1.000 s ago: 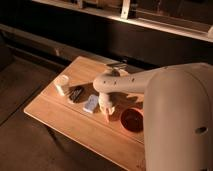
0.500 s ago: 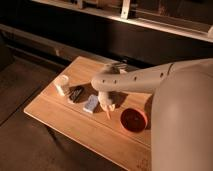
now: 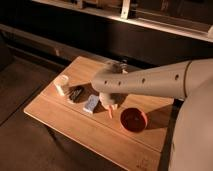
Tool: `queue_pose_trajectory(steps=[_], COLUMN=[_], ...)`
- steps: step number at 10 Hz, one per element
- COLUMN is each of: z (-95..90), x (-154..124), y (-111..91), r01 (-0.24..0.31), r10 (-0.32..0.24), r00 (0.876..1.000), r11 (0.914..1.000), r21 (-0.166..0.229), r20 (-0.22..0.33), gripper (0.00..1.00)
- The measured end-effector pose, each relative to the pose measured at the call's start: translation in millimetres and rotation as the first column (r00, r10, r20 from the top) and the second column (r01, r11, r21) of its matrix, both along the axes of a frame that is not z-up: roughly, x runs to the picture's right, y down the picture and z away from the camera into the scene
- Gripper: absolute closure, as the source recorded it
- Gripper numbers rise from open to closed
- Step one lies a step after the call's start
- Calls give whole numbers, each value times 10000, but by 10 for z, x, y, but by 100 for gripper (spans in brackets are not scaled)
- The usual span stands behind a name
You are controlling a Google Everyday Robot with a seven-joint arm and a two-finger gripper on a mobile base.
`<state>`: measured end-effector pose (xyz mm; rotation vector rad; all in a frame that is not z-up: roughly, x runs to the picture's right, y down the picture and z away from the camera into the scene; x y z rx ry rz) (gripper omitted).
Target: Place the pepper in the ceramic bowl
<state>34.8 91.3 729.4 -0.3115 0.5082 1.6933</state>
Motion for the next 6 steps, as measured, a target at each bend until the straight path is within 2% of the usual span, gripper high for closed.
queue_pose_trajectory(steps=[4,6], z=[-318,-375], x=[351,537], y=[157,270], r01=[-810,-1177], r10=[817,1181], r00=[9956,9907], r11=[9966,9930], r21=[161,101], r20=[-467,-669], gripper=[100,100])
